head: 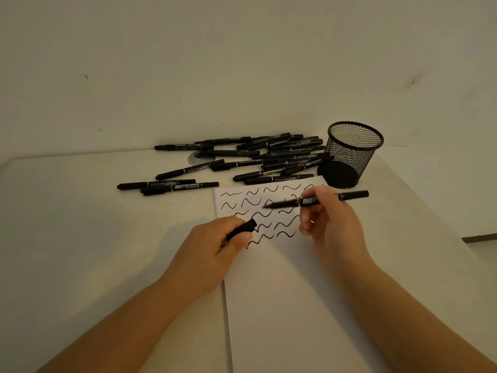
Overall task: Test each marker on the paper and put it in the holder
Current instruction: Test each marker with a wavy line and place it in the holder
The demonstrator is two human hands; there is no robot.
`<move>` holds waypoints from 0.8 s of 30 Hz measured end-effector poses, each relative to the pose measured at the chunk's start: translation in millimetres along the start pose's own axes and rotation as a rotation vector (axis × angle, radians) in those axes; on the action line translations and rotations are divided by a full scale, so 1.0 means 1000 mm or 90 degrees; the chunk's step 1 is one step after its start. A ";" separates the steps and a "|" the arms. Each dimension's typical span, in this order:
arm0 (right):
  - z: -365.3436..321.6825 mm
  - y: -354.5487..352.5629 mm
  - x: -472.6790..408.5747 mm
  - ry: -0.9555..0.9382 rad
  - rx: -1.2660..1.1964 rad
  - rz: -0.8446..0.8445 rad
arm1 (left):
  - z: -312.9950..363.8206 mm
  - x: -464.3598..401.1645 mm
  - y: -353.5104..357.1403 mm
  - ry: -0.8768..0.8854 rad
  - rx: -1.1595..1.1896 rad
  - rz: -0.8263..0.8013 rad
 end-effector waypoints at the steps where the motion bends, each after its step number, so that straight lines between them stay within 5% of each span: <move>1: 0.003 -0.002 0.000 -0.002 -0.002 -0.008 | 0.000 0.000 0.000 0.006 -0.003 -0.005; 10: 0.006 -0.007 -0.001 0.007 -0.023 -0.036 | -0.002 -0.001 0.001 0.015 0.008 -0.013; 24: 0.003 0.002 0.015 -0.038 0.154 -0.154 | 0.011 0.000 0.000 0.066 0.031 0.019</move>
Point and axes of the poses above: each hand's wrist, its own x-axis away from the middle knuckle, its own y-axis out of the palm, z = x × y, the point moved 1 cm from there along -x, towards the middle knuckle, and after that the axes turned 4 degrees about x, right-handed, at the moved point
